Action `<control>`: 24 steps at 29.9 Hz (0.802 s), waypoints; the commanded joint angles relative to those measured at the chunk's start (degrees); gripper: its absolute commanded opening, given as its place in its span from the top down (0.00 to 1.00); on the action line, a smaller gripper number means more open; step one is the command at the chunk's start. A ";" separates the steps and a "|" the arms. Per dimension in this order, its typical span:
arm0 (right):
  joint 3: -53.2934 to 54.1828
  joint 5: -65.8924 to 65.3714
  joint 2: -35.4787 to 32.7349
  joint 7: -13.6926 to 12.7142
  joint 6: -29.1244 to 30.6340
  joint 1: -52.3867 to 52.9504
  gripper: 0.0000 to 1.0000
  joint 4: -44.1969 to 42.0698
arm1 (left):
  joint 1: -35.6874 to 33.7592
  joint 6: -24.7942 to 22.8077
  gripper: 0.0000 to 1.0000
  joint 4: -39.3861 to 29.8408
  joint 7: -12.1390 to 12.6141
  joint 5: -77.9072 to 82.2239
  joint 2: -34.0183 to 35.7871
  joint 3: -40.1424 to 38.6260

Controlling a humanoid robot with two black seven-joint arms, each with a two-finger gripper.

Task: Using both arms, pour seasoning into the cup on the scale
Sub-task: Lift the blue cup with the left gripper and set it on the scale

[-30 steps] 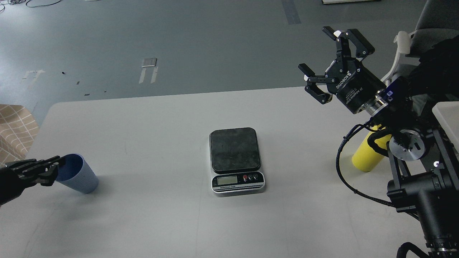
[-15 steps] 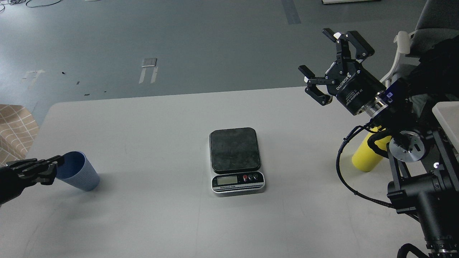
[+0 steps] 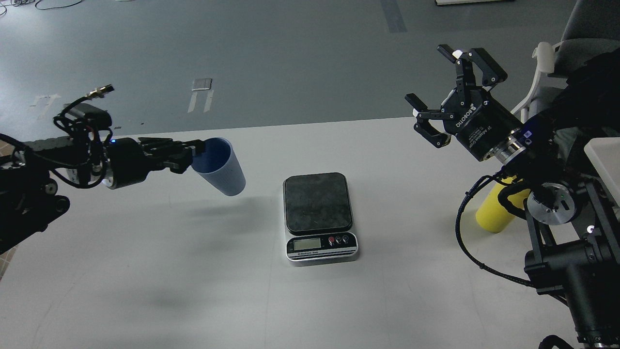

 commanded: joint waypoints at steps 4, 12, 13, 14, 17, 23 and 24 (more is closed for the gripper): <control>0.09 0.00 -0.35 0.10 -0.02 -0.21 0.00 0.19 | -4.56 -3.68 1.00 1.25 -0.01 3.26 -12.48 0.07; 1.32 0.17 -1.50 0.45 0.07 -1.27 0.00 0.19 | -6.24 -3.77 1.00 8.81 -0.01 3.52 -20.68 0.24; 1.32 0.17 -1.67 0.54 0.07 -1.18 0.00 0.19 | -6.15 -3.77 1.00 9.42 -0.01 3.61 -21.20 0.24; 1.32 0.17 -1.67 0.46 0.21 -1.27 0.00 0.10 | -6.06 -3.77 1.00 10.04 -0.01 3.61 -21.56 0.33; 1.32 0.17 -1.67 0.45 0.21 -1.27 0.00 0.10 | -6.15 -3.77 1.00 11.18 -0.01 3.61 -22.00 1.64; 1.32 0.17 -1.67 0.54 0.21 -1.18 0.00 -0.16 | -6.15 -3.77 1.00 12.07 -0.01 3.70 -21.65 3.49; 1.32 0.17 -1.67 0.46 0.21 -1.18 0.00 -0.25 | -6.06 -3.77 1.00 12.07 -0.01 3.79 -21.65 3.58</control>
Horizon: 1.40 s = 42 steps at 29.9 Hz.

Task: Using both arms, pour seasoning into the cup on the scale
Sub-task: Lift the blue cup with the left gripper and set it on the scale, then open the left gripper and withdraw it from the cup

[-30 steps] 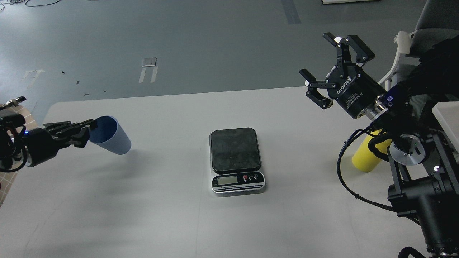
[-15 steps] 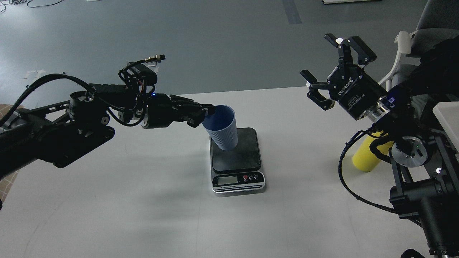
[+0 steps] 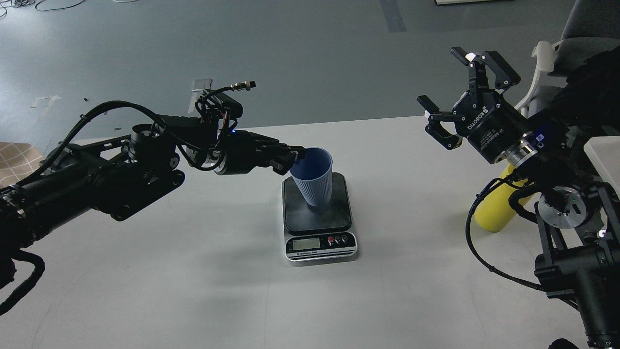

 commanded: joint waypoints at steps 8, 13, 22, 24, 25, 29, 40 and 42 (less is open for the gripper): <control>-0.02 -0.09 -0.08 -0.08 0.00 0.32 0.00 -0.41 | -0.17 0.01 1.00 0.11 -0.01 0.22 0.13 0.26; -0.02 -0.09 -0.08 -0.08 0.00 0.50 0.00 -0.15 | -0.17 0.01 0.86 0.11 -0.01 0.22 0.04 0.18; -0.02 -0.09 -0.52 -0.08 0.00 0.32 0.00 0.02 | 0.00 -0.26 0.71 -1.03 -0.01 0.13 0.31 0.09; -0.02 -0.09 -0.52 -0.08 0.00 0.32 0.00 0.03 | 0.00 -0.26 0.70 -1.12 -0.01 0.13 0.31 0.09; -0.02 -0.09 -0.52 -0.08 0.00 0.24 0.00 0.03 | 0.00 -0.26 0.69 -1.12 -0.01 0.13 0.31 0.09; -0.02 -0.09 -0.52 0.01 0.00 0.06 0.00 0.11 | -0.17 -0.26 0.51 -1.03 -0.01 -0.56 0.74 -0.61; 0.07 0.09 -0.78 0.01 0.00 0.06 0.00 0.20 | 0.44 0.53 0.00 -0.24 -0.01 -30.34 3.65 -16.78; 0.16 0.17 -0.78 0.01 0.00 0.06 0.00 0.29 | 0.70 0.54 0.00 0.72 -0.01 -39.73 3.21 -20.64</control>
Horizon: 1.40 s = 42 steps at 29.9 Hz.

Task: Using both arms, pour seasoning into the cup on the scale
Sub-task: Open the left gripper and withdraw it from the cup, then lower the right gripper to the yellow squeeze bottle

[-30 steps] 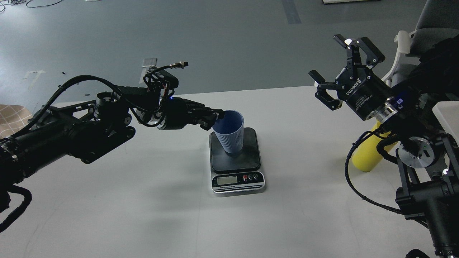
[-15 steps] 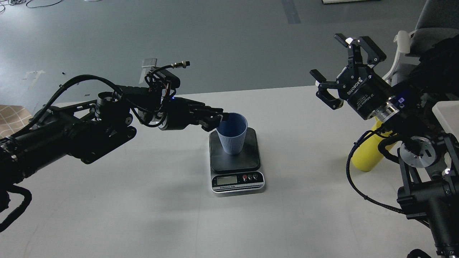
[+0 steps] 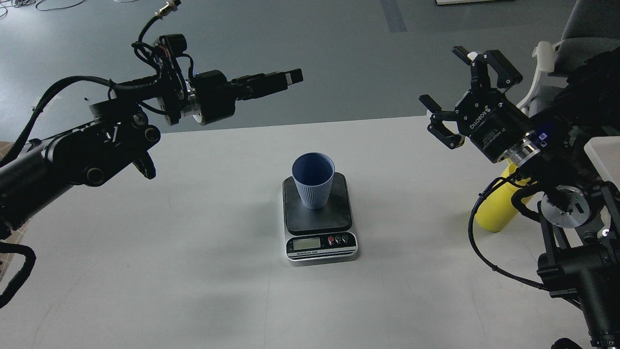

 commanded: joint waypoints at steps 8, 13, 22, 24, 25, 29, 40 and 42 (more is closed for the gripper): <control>7.35 11.92 2.43 -0.67 0.00 0.44 0.00 5.60 | 7.87 -3.90 0.00 2.78 0.01 -33.35 0.57 -7.39; 8.34 29.45 2.43 -0.86 -2.94 0.62 0.00 10.35 | 9.55 -4.35 0.00 2.61 0.01 -33.35 0.66 -7.30; 13.69 42.91 2.43 -2.26 -5.85 -3.59 0.00 13.52 | 10.43 -4.26 0.00 2.25 0.01 -33.18 0.31 -6.42; 15.10 44.57 2.43 -2.52 -5.59 -5.52 0.00 14.39 | 10.69 -4.26 0.00 2.17 0.01 -33.09 0.40 -6.42; 15.54 46.41 2.43 -2.96 -4.81 -7.10 0.00 14.75 | 10.78 -4.26 0.00 2.17 0.01 -33.00 0.40 -6.42; 15.72 50.12 2.43 -4.19 -3.04 -12.03 0.00 16.07 | 10.87 -4.52 0.00 1.90 0.01 -33.00 0.66 -6.42; 10.19 51.35 2.43 -6.31 0.00 -29.17 0.00 19.76 | 11.22 -4.44 0.00 1.90 0.01 -32.91 1.37 -6.86; 9.83 51.35 2.43 -6.22 0.00 -31.45 0.00 19.94 | 11.22 -4.44 0.00 1.90 0.01 -32.91 1.45 -6.60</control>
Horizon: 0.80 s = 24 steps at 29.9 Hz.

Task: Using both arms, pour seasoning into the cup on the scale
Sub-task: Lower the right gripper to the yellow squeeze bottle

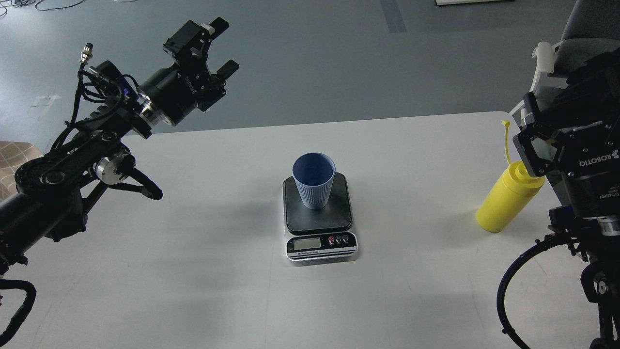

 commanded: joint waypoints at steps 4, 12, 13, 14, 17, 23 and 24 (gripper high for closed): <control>-1.09 0.12 0.00 0.39 0.01 -6.21 0.00 0.25 | 0.64 0.28 0.00 0.04 0.00 0.04 0.07 0.49; 1.72 4.86 0.00 0.48 0.01 -7.53 0.00 -1.50 | 1.78 0.28 0.00 -0.05 0.00 0.22 0.07 0.49; 2.16 5.12 0.00 0.48 0.01 -7.53 0.00 -2.20 | 1.78 0.28 0.00 -0.05 0.00 0.22 0.07 0.49; 2.86 6.00 0.00 0.31 0.01 -7.62 0.00 -4.21 | 1.78 0.37 0.00 -0.05 0.00 0.22 0.07 0.49; 2.78 7.32 0.00 -0.13 0.01 -9.10 0.00 -6.77 | 1.69 0.37 0.00 -0.05 0.00 0.22 -0.02 0.49; 0.76 7.85 0.00 -0.22 0.01 -9.90 0.00 -10.02 | 1.87 0.46 0.00 -0.22 0.00 0.22 0.07 0.49; -0.20 7.85 0.00 -0.22 0.01 -9.81 0.00 -10.99 | 2.04 0.55 0.00 -0.57 0.00 0.22 0.15 0.49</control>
